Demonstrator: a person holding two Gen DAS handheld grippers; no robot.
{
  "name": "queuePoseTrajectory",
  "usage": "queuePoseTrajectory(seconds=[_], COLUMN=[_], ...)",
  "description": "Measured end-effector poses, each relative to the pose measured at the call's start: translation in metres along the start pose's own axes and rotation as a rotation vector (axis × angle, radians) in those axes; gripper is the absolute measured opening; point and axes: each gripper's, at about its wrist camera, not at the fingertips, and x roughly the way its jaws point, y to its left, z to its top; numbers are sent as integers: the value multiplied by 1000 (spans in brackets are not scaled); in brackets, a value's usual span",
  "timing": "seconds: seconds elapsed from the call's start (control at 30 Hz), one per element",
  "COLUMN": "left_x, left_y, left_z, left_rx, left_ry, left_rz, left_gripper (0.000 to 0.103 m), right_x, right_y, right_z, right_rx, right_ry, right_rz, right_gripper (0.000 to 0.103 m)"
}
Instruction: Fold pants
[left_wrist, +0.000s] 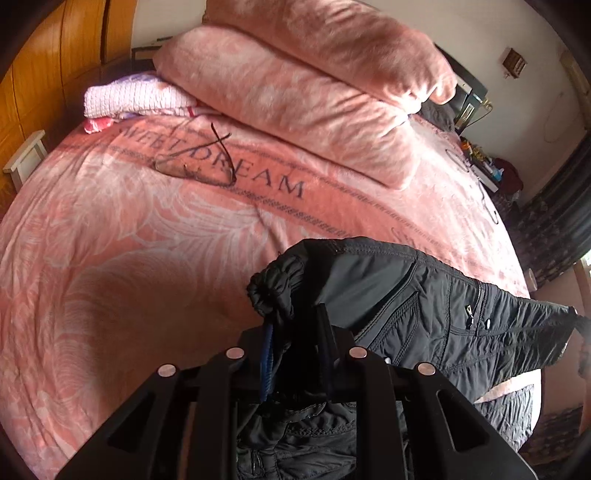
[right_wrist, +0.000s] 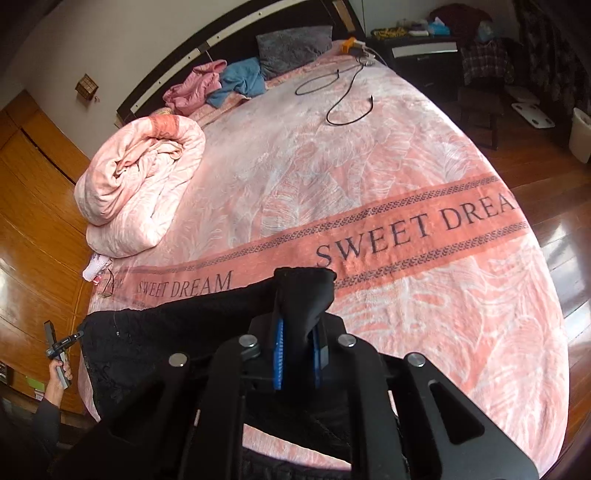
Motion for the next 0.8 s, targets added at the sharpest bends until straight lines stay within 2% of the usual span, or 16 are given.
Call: queuePoseTrajectory(seconds=[0.1, 0.2, 0.43, 0.8], left_x=[-32, -54, -95, -114], left_y=[-1, 1, 13, 26], left_z=[-19, -43, -97, -147], left_rx=[3, -6, -33, -49], left_ry=[-60, -94, -121, -113], left_rz=[-38, -61, -94, -102], left_gripper=[21, 21, 21, 21], right_x=[-41, -63, -100, -132], right_y=[0, -7, -17, -11], right_z=[-38, -80, -167, -244], right_rx=[3, 24, 88, 127], right_ry=[-47, -65, -129, -186], right_rz=[-10, -38, -57, -94], right_gripper=[10, 10, 11, 14])
